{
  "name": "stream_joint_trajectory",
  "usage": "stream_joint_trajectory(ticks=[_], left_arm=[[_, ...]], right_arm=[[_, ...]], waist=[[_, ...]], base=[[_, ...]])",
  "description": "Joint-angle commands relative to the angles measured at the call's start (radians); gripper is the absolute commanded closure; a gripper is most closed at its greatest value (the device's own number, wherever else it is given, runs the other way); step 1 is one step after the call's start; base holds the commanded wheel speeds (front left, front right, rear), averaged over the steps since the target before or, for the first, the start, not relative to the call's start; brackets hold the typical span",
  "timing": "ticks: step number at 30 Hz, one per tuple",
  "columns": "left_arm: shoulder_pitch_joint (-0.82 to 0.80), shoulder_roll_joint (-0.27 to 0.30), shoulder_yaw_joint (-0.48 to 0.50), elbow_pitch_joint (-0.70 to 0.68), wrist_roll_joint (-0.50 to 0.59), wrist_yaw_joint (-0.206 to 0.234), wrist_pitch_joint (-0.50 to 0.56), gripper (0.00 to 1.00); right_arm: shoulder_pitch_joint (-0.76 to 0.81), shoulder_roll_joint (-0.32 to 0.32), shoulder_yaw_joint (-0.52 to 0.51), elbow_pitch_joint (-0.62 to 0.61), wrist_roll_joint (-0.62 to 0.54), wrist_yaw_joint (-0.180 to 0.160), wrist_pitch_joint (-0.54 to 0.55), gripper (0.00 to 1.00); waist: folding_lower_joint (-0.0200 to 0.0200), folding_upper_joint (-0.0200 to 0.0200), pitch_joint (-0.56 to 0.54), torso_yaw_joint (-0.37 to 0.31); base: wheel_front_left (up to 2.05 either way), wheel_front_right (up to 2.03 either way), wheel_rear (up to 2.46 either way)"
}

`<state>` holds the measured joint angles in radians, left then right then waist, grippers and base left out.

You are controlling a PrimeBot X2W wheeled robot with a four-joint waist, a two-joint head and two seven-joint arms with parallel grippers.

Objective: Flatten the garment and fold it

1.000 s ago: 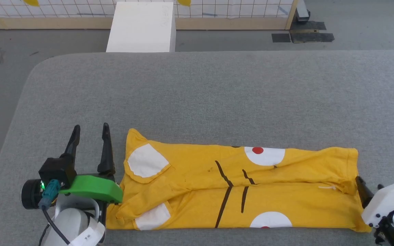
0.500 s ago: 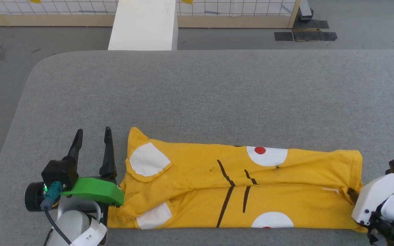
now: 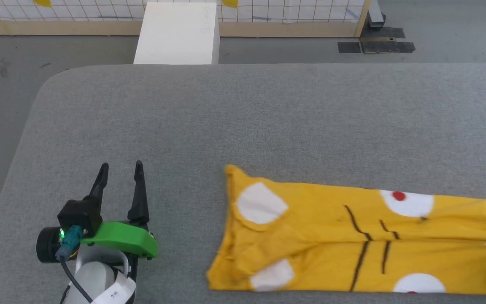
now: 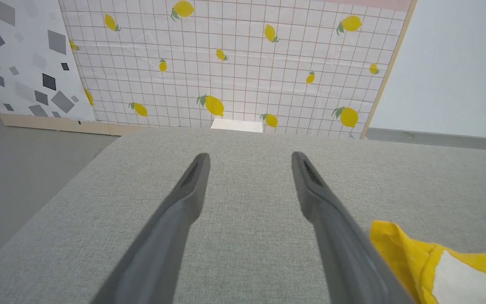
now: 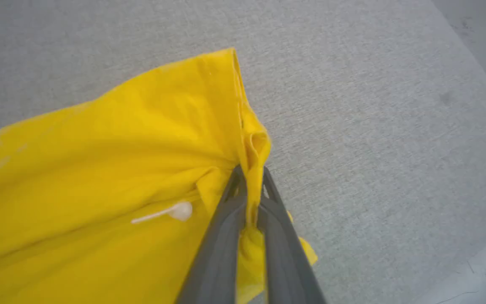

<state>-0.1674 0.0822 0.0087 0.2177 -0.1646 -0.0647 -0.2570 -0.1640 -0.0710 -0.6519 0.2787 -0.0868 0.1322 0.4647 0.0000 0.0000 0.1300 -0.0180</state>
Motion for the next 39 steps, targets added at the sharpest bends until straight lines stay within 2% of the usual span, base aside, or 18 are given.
stream_joint_trajectory(ticks=[1,6,11,13,20,23,26,30,39], left_arm=[[-0.002,-0.007,0.003,0.001,0.01,-0.007,-0.005,0.0],[0.006,-0.013,0.012,0.002,0.017,-0.014,-0.005,0.0],[0.017,-0.017,0.021,0.008,0.02,-0.02,-0.005,0.0],[0.021,-0.018,0.025,0.009,0.022,-0.022,-0.005,0.0],[0.016,-0.022,0.03,0.011,0.027,-0.028,-0.005,0.0],[0.006,-0.024,0.027,0.011,0.028,-0.029,-0.005,0.0],[-0.004,-0.026,0.022,0.013,0.028,-0.031,-0.005,0.0],[-0.021,-0.028,0.013,0.016,0.027,-0.036,-0.005,0.0],[-0.042,-0.03,0.016,0.02,0.025,-0.041,-0.005,0.0]], right_arm=[[-0.016,-0.008,-0.016,0.003,-0.023,-0.002,-0.028,1.0],[-0.015,-0.023,-0.02,0.028,-0.053,-0.002,-0.079,1.0],[0.035,-0.028,0.117,-0.05,0.002,-0.002,-0.032,1.0],[0.064,-0.024,0.205,-0.146,0.05,-0.002,0.021,1.0],[0.159,-0.048,0.597,-0.645,0.149,-0.002,0.292,1.0],[0.136,-0.075,0.774,-0.745,0.165,-0.002,0.359,1.0],[0.079,-0.092,0.92,-0.729,0.172,-0.002,0.381,1.0],[-0.02,-0.067,1.071,-0.585,0.192,-0.002,0.347,1.0],[-0.161,0.003,1.206,-0.19,0.25,-0.002,0.242,1.0]], waist=[[0.0,0.0,0.0,0.001],[0.0,0.0,-0.005,0.0],[0.0,0.0,-0.015,-0.001],[0.0,0.0,-0.017,-0.003],[0.0,0.0,-0.012,0.001],[0.0,0.0,-0.003,0.007],[0.0,0.0,0.007,0.016],[0.0,0.0,0.027,0.037],[0.0,0.0,0.064,0.074]], base=[[0.0,0.0,0.0],[0.0,0.0,0.0],[0.0,0.0,0.0],[0.0,0.0,0.0],[0.0,0.0,0.0],[0.0,0.0,0.0],[0.0,0.0,0.0],[0.0,0.0,0.0],[0.0,0.0,0.0]])
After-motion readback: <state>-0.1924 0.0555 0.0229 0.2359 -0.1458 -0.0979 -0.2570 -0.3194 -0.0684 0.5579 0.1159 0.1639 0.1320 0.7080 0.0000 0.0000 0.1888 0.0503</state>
